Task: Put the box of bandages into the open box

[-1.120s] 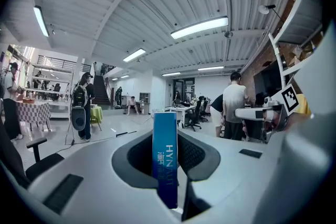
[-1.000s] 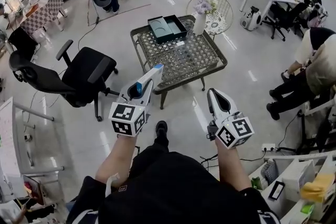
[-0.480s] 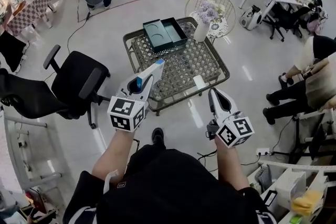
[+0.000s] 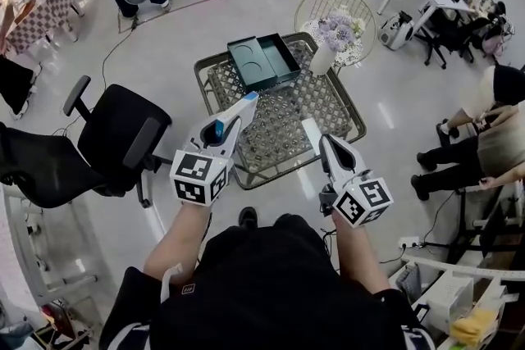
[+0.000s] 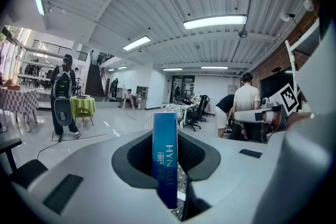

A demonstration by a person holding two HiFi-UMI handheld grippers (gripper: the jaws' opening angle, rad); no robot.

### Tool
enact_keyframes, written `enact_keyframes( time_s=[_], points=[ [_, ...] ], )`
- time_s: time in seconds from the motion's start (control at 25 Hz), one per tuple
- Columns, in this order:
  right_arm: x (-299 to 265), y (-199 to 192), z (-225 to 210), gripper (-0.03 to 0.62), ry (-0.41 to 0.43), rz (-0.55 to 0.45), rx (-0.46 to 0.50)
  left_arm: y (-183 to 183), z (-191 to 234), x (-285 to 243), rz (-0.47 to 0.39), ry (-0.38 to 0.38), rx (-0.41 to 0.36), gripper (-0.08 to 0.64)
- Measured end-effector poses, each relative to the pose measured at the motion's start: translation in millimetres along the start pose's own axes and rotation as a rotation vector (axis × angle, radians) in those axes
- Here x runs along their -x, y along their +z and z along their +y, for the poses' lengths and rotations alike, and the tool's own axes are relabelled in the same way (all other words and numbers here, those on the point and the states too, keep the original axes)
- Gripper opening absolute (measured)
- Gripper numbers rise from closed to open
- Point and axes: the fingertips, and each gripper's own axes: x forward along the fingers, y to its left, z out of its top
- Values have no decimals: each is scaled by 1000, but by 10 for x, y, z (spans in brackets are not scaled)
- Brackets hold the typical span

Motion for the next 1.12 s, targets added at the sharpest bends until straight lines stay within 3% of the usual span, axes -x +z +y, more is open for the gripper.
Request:
enact_keyframes(
  time_s=[0.36, 0.6, 1.12],
  points=[
    [-444, -68, -326, 8, 46, 24, -38, -14, 134, -395, 28, 28, 4, 81],
    [-840, -86, -696, 8, 147, 65, -74, 8, 197, -784, 53, 114, 23, 81],
    [-1427, 63, -2117, 8, 417, 218, -109, 116, -236, -2113, 147, 342, 93, 81]
  ],
)
